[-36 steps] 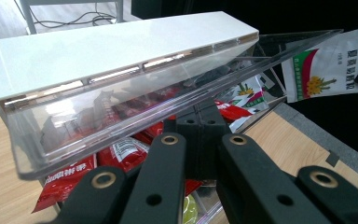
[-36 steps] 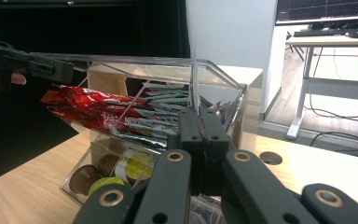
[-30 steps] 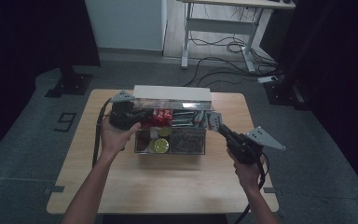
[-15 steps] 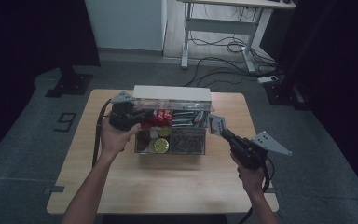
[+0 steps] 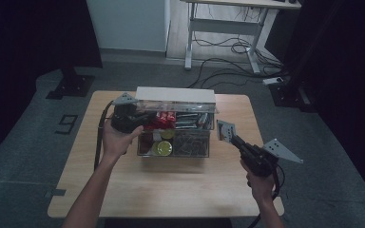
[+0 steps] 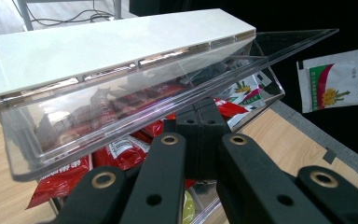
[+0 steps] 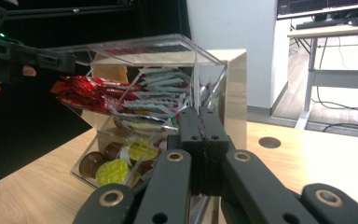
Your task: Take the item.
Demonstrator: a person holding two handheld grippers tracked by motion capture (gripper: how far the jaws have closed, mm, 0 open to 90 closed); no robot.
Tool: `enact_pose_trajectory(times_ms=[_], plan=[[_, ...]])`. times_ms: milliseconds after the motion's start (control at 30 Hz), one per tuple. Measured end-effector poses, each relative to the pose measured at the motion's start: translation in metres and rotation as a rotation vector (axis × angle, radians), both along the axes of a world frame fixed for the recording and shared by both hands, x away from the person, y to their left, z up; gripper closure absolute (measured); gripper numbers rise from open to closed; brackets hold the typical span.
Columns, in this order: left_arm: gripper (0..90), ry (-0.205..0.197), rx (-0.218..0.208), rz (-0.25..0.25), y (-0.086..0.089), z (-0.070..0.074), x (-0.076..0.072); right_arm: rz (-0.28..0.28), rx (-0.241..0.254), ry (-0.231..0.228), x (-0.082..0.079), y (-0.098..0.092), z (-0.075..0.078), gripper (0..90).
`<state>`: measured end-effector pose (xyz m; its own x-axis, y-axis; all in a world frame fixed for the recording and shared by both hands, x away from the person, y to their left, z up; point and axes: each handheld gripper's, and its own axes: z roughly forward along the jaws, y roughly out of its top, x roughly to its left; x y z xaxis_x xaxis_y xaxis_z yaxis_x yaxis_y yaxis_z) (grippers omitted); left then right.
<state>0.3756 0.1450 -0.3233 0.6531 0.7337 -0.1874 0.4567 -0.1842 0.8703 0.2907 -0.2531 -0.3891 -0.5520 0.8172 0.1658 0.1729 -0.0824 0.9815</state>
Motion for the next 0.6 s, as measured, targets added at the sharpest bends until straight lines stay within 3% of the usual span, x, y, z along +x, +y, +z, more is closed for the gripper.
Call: enact_pose_trajectory(times_ms=[600], plan=[[90.0, -0.004, -0.002, 0.0, 0.0, -0.001, -0.002, -0.034, -0.006, 0.064, 0.004, -0.013, -0.027, 89.4]])
